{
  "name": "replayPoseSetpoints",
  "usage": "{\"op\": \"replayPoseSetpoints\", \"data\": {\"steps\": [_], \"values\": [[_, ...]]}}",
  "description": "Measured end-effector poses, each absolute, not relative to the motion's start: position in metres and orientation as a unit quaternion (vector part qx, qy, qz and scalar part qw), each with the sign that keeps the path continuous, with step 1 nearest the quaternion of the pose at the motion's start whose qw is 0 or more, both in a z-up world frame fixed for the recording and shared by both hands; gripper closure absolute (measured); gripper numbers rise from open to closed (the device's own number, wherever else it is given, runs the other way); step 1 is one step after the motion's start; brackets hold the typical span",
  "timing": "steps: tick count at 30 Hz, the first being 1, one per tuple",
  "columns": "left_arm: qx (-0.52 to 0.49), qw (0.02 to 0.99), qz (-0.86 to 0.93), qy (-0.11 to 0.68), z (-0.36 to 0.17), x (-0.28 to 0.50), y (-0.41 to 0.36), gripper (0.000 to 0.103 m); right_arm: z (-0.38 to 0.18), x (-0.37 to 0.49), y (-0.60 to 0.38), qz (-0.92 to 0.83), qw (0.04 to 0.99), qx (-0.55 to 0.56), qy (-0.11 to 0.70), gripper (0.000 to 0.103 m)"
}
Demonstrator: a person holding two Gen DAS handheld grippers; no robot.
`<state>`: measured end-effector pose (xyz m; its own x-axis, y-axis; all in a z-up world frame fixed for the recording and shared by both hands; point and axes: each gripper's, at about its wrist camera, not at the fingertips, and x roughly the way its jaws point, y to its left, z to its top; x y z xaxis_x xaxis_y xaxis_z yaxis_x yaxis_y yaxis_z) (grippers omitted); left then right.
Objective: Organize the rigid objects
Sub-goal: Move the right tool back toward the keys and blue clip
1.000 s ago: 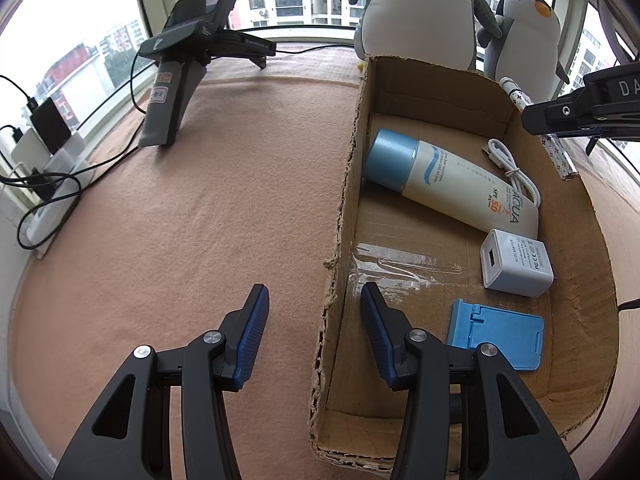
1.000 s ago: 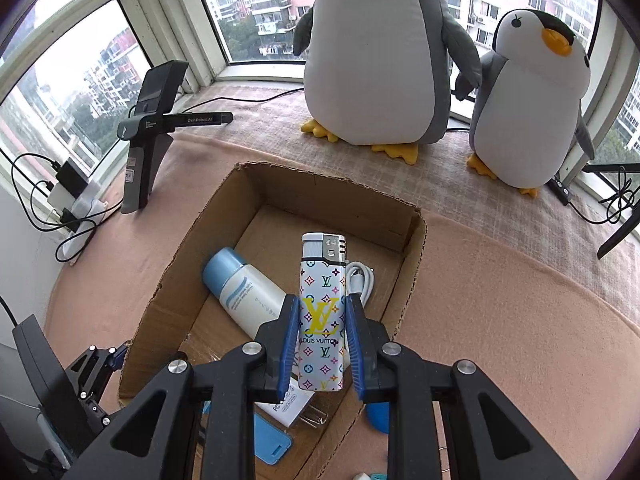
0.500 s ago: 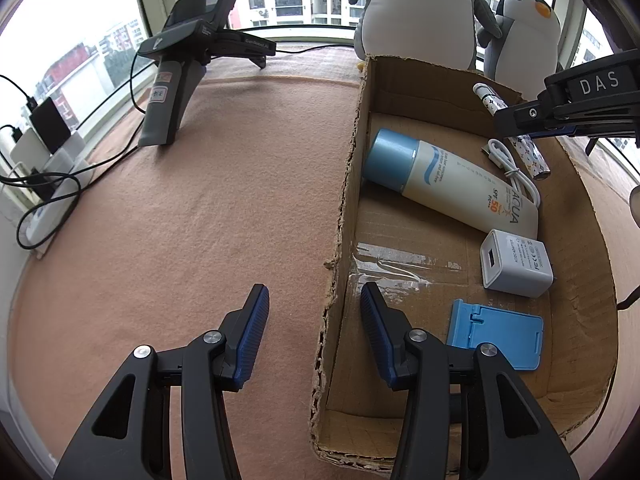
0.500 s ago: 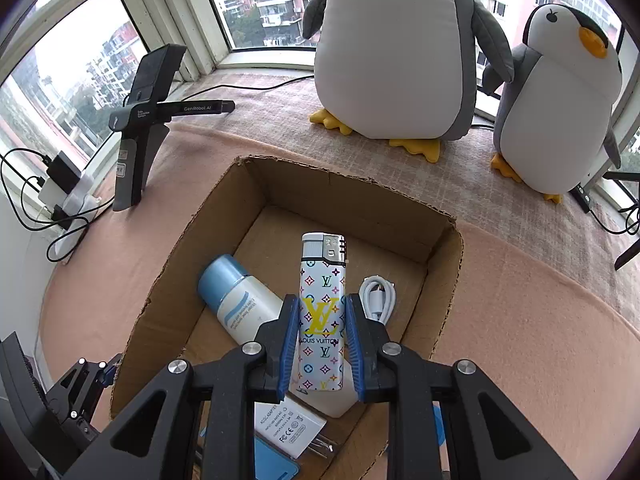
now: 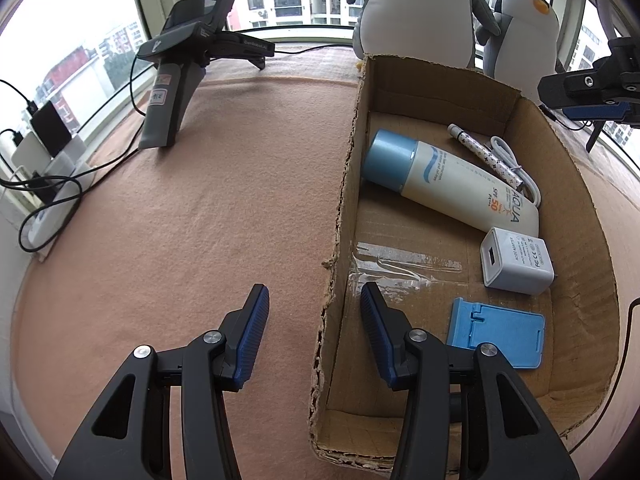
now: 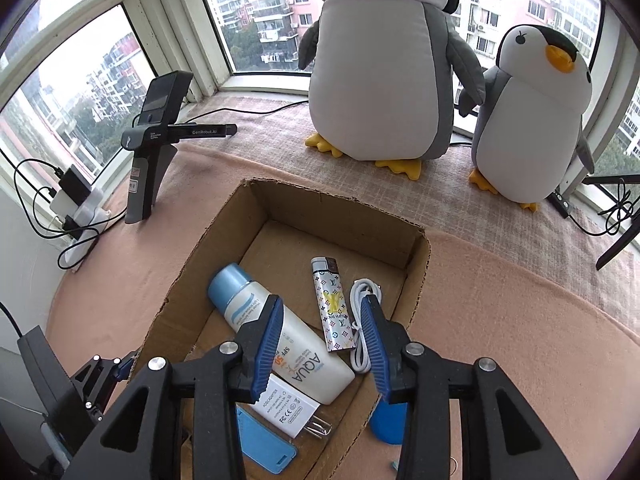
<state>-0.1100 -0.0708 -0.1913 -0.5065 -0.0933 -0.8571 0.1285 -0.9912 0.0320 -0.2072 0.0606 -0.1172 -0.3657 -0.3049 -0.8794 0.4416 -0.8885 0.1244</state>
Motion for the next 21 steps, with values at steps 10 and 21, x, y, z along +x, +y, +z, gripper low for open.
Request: {"op": "replayPoseSetpoints", "data": {"steps": [10, 21], "values": [[0.495, 0.061, -0.867, 0.006, -0.191, -0.111, -0.072, 0.056, -0.073, -0.173, 0.101, -0.843, 0.206, 0.495, 0.05, 0.066], [0.501, 0.052, -0.864, -0.012, -0.189, -0.111, -0.071, 0.056, -0.022, -0.127, 0.15, -0.863, 0.175, 0.472, 0.025, 0.066]]}}
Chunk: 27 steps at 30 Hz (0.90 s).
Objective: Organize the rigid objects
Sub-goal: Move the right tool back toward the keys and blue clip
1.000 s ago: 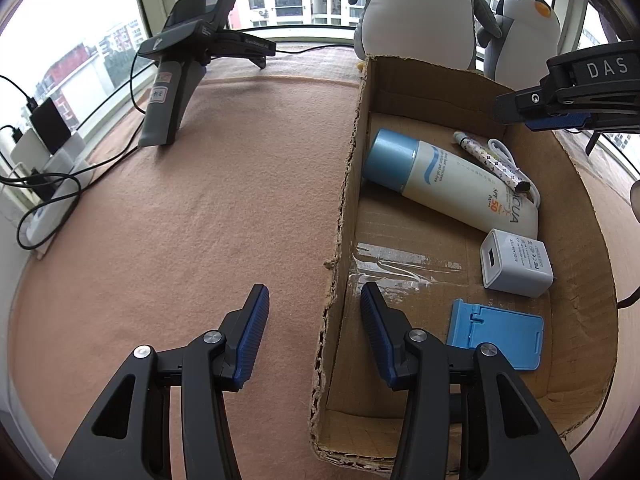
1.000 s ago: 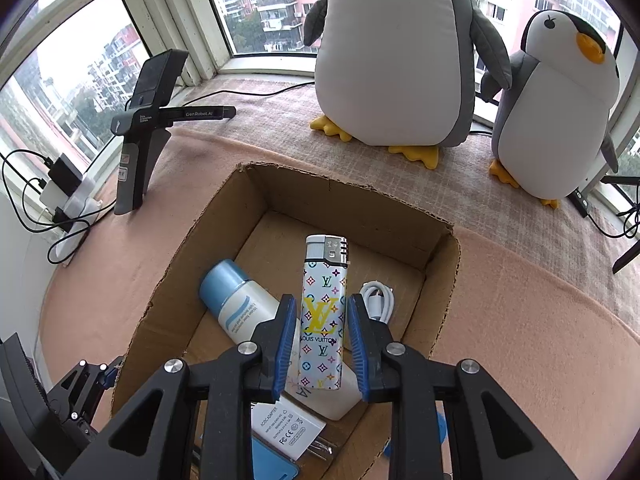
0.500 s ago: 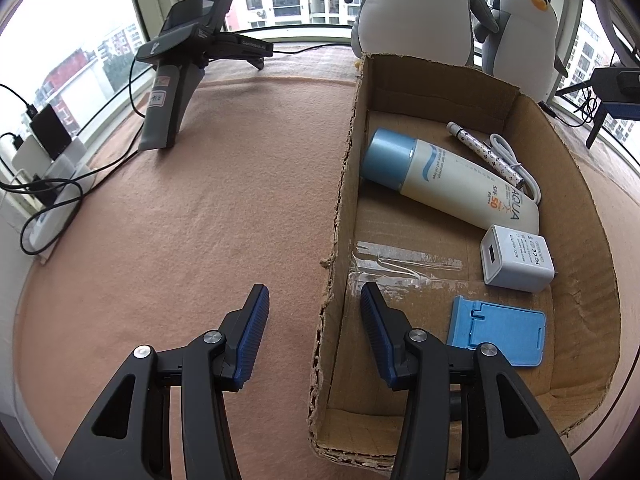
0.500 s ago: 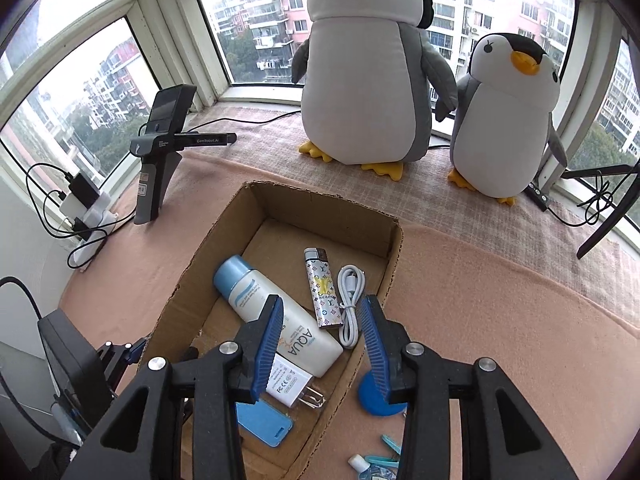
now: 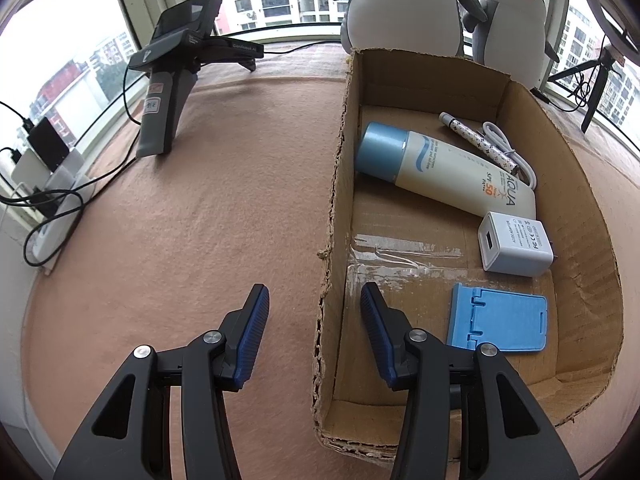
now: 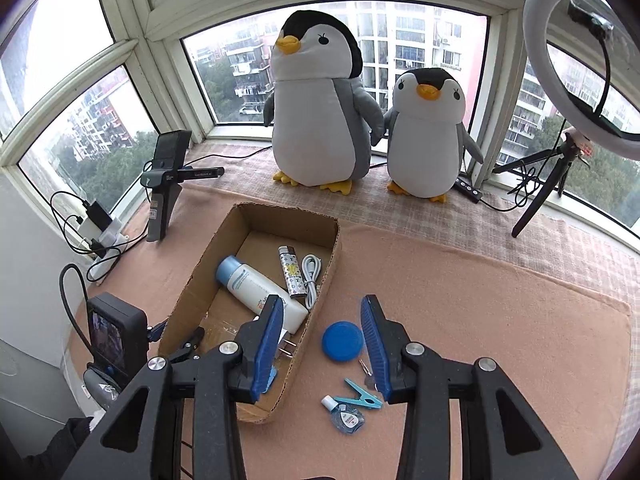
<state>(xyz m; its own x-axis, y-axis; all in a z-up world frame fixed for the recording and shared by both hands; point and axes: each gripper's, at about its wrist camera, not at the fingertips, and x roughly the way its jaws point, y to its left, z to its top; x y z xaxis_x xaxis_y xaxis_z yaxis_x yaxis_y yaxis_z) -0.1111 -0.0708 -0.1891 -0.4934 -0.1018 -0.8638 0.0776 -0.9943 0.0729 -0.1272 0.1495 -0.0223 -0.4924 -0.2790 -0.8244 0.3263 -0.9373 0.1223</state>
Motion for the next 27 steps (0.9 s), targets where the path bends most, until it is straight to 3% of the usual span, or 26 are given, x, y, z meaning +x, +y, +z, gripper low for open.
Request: {"op": "replayPoseSetpoints", "data": {"steps": [8, 27], "values": [[0.498, 0.036, -0.866, -0.021, -0.189, -0.11, -0.071, 0.056, -0.023, -0.096, 0.175, -0.866, 0.152, 0.476, 0.016, 0.066], [0.496, 0.021, -0.868, -0.012, -0.189, -0.109, -0.072, 0.056, -0.138, -0.109, 0.23, -0.817, 0.1, 0.559, -0.095, 0.066]]}}
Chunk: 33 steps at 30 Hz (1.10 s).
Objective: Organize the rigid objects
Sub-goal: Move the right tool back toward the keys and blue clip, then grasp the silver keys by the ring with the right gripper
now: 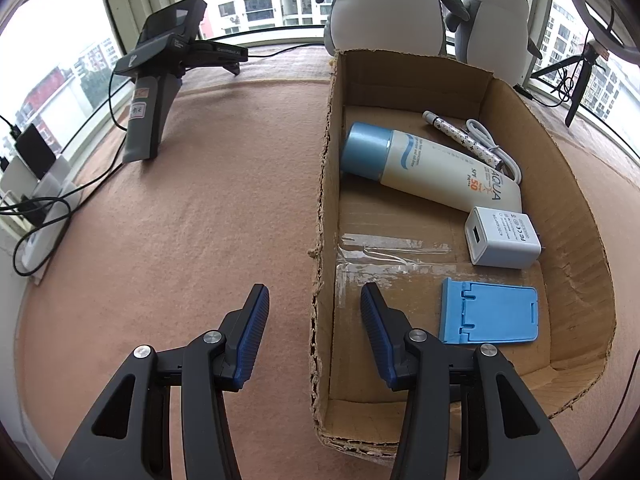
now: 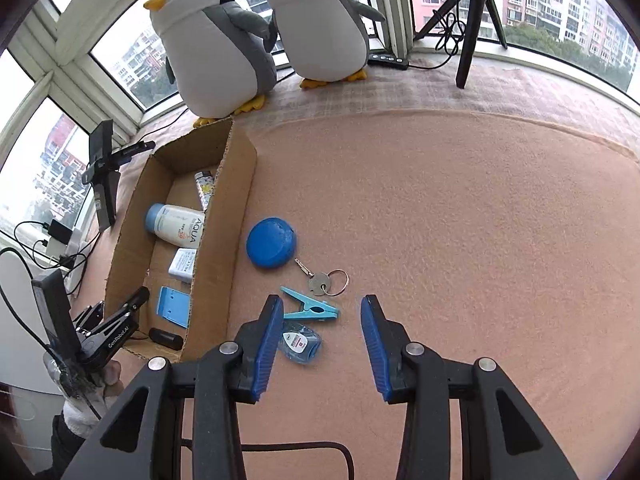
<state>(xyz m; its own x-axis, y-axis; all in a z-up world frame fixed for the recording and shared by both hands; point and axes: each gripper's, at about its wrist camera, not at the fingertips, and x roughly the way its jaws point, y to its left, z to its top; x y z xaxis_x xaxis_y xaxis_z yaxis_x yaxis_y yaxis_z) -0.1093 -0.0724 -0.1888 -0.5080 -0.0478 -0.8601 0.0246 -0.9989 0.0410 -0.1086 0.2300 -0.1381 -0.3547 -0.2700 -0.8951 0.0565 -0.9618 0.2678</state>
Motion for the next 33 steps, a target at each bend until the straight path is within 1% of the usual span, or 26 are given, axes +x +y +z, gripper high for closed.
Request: {"op": "replayPoseSetpoints", "data": {"steps": [1, 4, 8, 16, 18, 22, 26, 28, 29, 30, 33], "values": [[0.495, 0.021, -0.868, -0.011, -0.189, -0.109, -0.073, 0.056, -0.15, -0.114, 0.233, -0.813, 0.094, 0.566, -0.103, 0.066], [0.495, 0.021, -0.868, -0.008, -0.189, -0.109, -0.073, 0.056, -0.159, -0.12, 0.236, -0.807, 0.09, 0.572, -0.111, 0.067], [0.495, 0.022, -0.869, -0.009, -0.189, -0.109, -0.073, 0.056, -0.182, -0.135, 0.24, -0.788, 0.091, 0.592, -0.144, 0.067], [0.494, 0.024, -0.869, -0.008, -0.188, -0.109, -0.073, 0.056, -0.201, -0.148, 0.245, -0.769, 0.087, 0.609, -0.175, 0.068], [0.494, 0.024, -0.869, -0.008, -0.188, -0.11, -0.073, 0.056, -0.205, -0.149, 0.247, -0.763, 0.087, 0.614, -0.182, 0.073], [0.493, 0.025, -0.87, -0.01, -0.188, -0.11, -0.074, 0.056, -0.208, -0.15, 0.246, -0.76, 0.088, 0.616, -0.187, 0.074], [0.492, 0.024, -0.87, -0.011, -0.189, -0.111, -0.074, 0.056, -0.21, -0.153, 0.245, -0.755, 0.091, 0.62, -0.195, 0.081], [0.492, 0.024, -0.87, -0.01, -0.189, -0.111, -0.074, 0.056, -0.21, -0.153, 0.244, -0.755, 0.09, 0.62, -0.194, 0.083], [0.493, 0.025, -0.87, -0.011, -0.189, -0.111, -0.074, 0.056, -0.21, -0.153, 0.243, -0.755, 0.09, 0.62, -0.193, 0.085], [0.493, 0.024, -0.87, -0.011, -0.189, -0.111, -0.074, 0.056, -0.21, -0.154, 0.243, -0.756, 0.088, 0.619, -0.192, 0.09], [0.492, 0.024, -0.87, -0.01, -0.189, -0.111, -0.074, 0.056, -0.209, -0.154, 0.242, -0.756, 0.087, 0.618, -0.195, 0.099]]}}
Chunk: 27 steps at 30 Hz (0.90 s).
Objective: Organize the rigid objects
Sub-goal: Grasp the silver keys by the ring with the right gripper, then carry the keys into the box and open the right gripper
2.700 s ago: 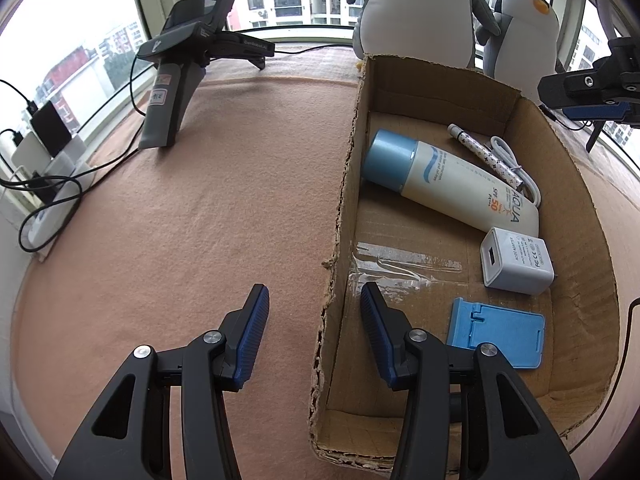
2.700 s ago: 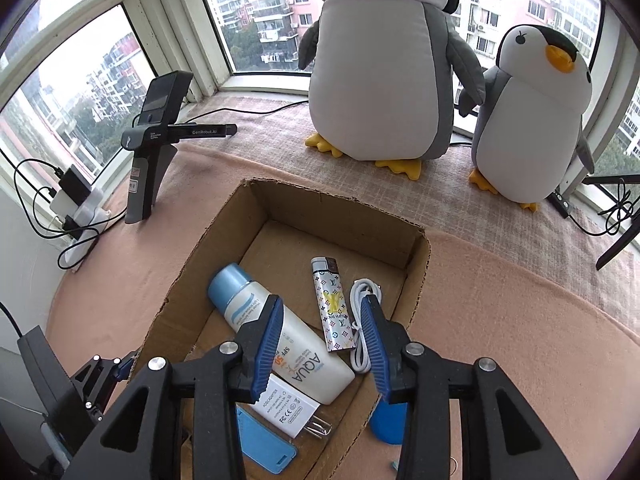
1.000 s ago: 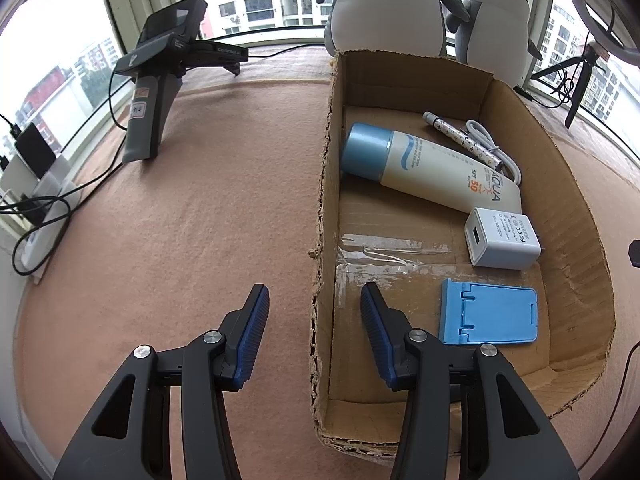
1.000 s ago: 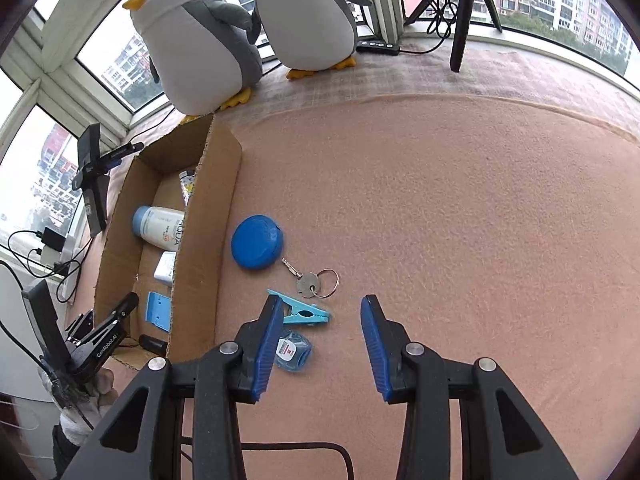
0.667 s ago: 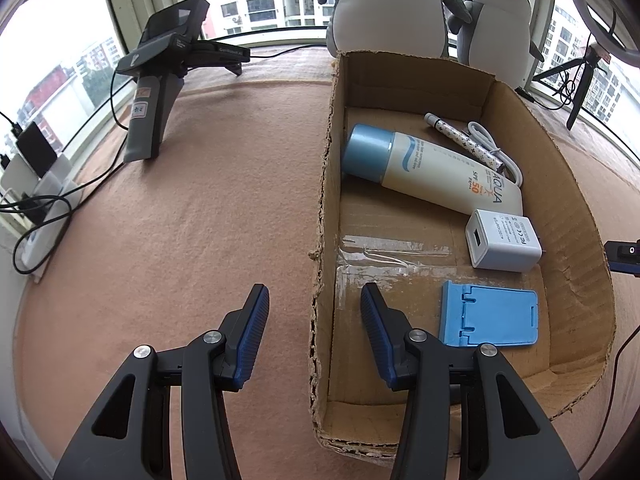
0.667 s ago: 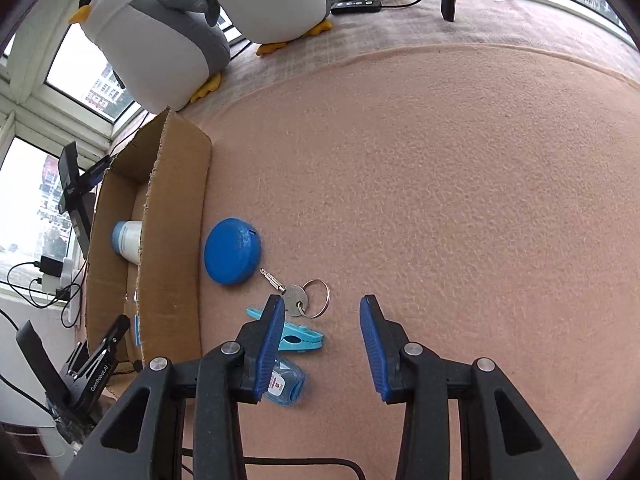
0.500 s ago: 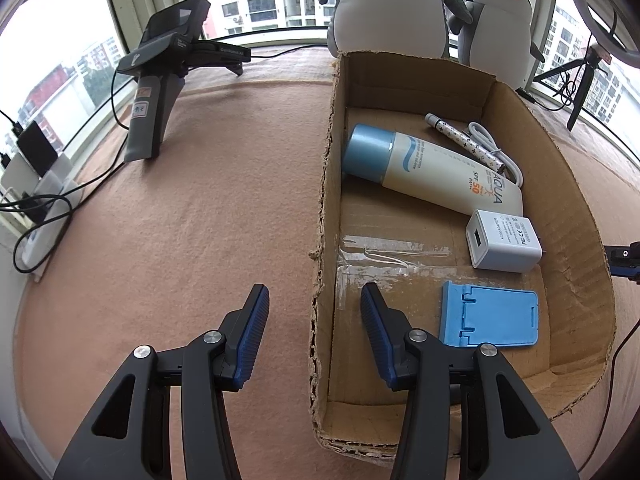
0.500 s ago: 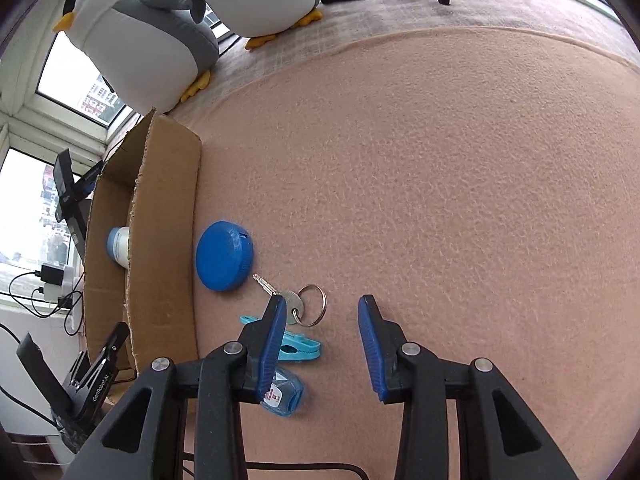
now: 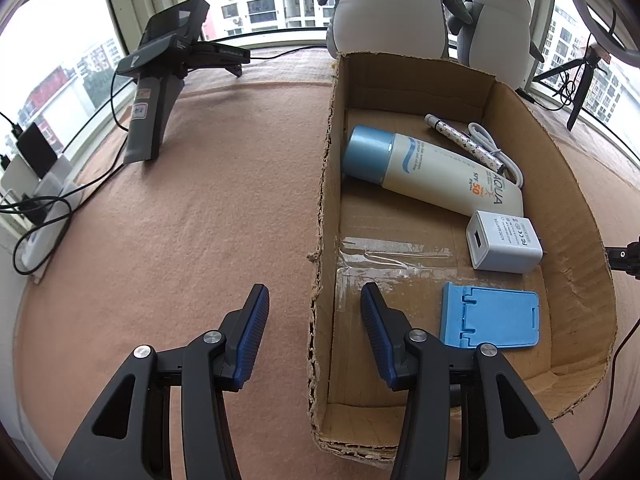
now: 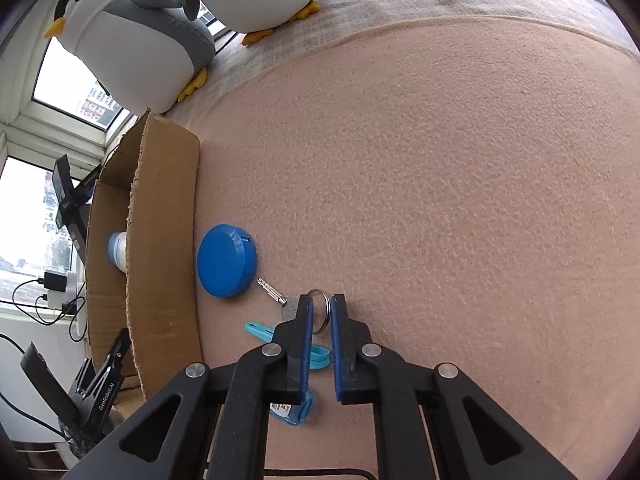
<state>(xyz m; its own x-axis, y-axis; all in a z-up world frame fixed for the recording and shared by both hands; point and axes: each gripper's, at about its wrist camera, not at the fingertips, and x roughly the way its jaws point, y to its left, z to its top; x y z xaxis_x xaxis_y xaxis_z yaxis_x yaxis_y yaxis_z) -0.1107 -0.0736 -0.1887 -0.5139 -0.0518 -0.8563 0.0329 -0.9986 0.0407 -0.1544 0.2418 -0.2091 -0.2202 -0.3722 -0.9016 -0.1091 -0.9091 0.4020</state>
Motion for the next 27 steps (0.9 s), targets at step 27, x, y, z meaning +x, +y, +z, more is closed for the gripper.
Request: {"op": "replayPoseSetpoints", "data": {"steps": [27], "values": [[0.491, 0.025, -0.871, -0.005, -0.19, -0.111, -0.073, 0.056, -0.09, -0.13, 0.169, -0.839, 0.174, 0.508, -0.093, 0.101]]}}
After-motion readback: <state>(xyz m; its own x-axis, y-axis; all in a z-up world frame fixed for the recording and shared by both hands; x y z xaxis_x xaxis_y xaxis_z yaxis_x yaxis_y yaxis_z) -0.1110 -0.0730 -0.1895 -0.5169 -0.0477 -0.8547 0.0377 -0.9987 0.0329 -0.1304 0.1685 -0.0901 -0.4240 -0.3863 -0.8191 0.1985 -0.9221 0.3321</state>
